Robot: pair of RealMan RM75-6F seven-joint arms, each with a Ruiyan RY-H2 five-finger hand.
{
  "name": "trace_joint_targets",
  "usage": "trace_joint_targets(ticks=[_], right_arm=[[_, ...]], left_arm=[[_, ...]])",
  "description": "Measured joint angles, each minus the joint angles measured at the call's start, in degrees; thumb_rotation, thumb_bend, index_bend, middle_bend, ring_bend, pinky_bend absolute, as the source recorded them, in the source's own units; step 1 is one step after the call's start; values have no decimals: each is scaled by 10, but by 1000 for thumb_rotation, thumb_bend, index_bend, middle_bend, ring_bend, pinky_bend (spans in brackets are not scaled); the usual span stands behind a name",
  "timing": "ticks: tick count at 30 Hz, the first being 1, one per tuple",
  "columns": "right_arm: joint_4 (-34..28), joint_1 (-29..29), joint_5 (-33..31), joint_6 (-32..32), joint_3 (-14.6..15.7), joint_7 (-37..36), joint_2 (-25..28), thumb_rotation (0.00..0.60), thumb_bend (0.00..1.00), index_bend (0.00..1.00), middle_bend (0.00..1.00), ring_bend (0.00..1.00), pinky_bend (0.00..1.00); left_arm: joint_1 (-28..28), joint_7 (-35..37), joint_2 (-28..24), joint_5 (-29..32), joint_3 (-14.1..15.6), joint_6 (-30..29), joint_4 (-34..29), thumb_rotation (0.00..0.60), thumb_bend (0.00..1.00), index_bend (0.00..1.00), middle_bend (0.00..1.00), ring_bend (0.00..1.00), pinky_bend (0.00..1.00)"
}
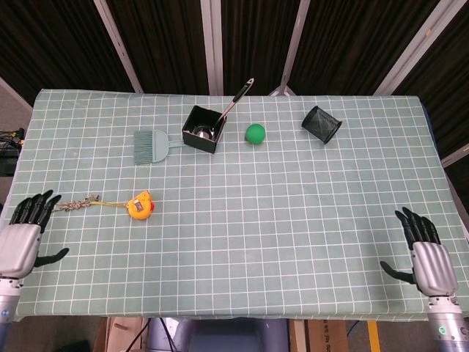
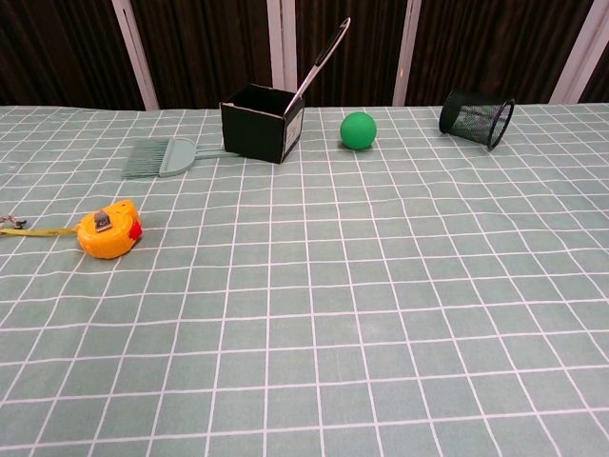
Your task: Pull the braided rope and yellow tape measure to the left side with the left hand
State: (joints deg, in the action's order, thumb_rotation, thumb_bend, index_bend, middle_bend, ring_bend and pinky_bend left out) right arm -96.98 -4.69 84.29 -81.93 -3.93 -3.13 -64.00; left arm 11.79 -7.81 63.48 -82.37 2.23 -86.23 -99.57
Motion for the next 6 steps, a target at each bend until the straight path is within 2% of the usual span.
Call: trace_joint_targets(ticks=[6], right_arm=[[6, 3, 18, -16, 5, 18, -6, 600, 193, 0, 0, 0, 0]], left_arm=[[-15, 17, 20, -54, 20, -16, 51, 600, 0, 0, 0, 0, 0]])
